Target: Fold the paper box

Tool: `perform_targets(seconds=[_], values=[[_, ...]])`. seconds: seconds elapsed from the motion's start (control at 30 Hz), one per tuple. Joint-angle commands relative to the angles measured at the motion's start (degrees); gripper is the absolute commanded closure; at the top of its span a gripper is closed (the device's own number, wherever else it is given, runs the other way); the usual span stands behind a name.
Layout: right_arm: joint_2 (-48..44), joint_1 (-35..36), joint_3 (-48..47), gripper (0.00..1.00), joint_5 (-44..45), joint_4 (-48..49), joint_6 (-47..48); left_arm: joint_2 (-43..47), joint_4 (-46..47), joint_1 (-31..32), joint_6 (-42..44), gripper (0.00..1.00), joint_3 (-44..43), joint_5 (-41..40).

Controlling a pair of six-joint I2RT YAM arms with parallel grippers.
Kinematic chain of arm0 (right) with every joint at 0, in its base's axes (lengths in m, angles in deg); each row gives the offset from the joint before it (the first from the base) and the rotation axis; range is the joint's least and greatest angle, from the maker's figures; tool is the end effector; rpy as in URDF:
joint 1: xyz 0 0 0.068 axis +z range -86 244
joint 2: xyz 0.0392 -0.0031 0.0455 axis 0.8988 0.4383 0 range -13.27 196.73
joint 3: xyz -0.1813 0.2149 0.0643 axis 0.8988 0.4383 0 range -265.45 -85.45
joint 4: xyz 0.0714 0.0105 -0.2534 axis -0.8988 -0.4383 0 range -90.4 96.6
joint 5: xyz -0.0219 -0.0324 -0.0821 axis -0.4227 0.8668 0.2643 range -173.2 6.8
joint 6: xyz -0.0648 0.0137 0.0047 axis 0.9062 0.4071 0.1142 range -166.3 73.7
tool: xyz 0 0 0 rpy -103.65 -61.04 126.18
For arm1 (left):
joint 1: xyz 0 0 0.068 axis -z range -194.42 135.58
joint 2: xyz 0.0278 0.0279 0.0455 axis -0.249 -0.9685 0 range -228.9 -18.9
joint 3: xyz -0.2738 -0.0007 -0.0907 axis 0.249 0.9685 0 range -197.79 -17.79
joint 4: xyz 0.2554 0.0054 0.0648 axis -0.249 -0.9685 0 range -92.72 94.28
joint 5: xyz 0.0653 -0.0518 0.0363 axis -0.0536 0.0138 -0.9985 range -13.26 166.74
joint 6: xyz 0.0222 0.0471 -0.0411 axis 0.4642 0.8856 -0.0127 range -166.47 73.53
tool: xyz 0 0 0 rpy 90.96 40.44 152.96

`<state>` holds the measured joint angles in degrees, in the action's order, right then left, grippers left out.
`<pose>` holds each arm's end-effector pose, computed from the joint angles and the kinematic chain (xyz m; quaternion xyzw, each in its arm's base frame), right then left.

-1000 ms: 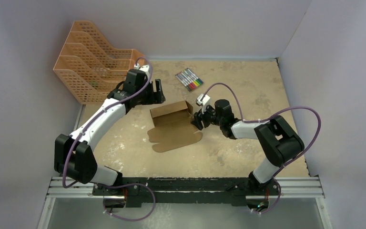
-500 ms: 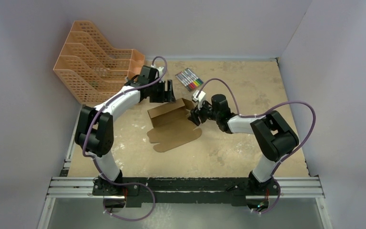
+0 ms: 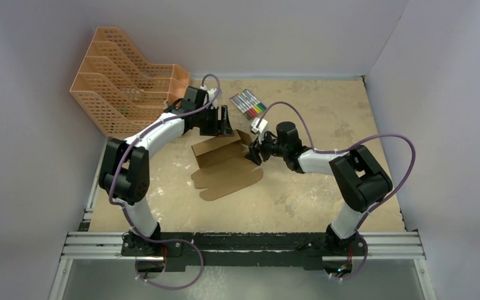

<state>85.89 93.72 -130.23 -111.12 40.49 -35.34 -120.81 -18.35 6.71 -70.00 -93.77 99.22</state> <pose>0.3093 0.2049 0.1819 -0.4061 0.6998 0.2858 0.5135 0.3729 -0.1656 0.2415 0.0497 0.9186 -0.3005 0.2517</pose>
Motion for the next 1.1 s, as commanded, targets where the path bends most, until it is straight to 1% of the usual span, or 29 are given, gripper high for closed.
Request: perform_targets(seconds=[0.0, 0.1, 0.2, 0.3, 0.37, 0.53, 0.67, 0.73, 0.93, 1.07], values=[[-5.11, 0.16, 0.25, 0.36, -3.75, -4.26, -0.25, 1.46, 1.86, -0.21, 0.3, 0.33, 0.4, 1.33], [-7.01, -1.7, -2.66, 0.32, -3.3, -12.68, 2.09, 1.97, 1.59, -0.21, 1.11, 0.33, 0.42, 1.02], [-8.58, -5.86, -4.85, 0.31, -6.23, -18.23, 3.58, 1.85, 1.45, -0.21, 1.34, 0.33, 0.47, 0.9], [-10.17, -10.37, -5.91, 0.31, -9.52, -19.88, 4.03, 1.57, 1.06, -0.21, 1.59, 0.33, 0.19, 0.94], [-10.78, -12.69, -6.78, 0.31, -9.88, -20.56, 4.94, 1.62, 0.84, -0.21, 1.85, 0.33, 0.13, 1.13], [-8.38, -15.5, -10.79, 0.36, -9.32, -22.63, 7.08, 1.88, -0.09, -0.21, 2.38, 0.33, -0.1, 0.79], [-5.23, -15.64, -13.09, 0.39, -6.96, -20.66, 8.92, 2.07, -0.91, -0.21, 2.81, 0.33, -0.3, 0.26], [-3.23, -14.85, -13.99, 0.4, -7.53, -19.96, 9.67, 2.06, -1.33, -0.21, 2.79, 0.33, -0.39, 0.05], [2.15, -9.11, -14.37, 0.36, -8.46, -18.5, 10.88, 2.41, -1.48, -0.21, 3.17, 0.33, 0.36, -0.06], [3.62, -6.06, -12.08, 0.35, -8.93, -14.15, 8.52, 2.64, -2.02, -0.21, 3.57, 0.33, 0.82, -0.37]])
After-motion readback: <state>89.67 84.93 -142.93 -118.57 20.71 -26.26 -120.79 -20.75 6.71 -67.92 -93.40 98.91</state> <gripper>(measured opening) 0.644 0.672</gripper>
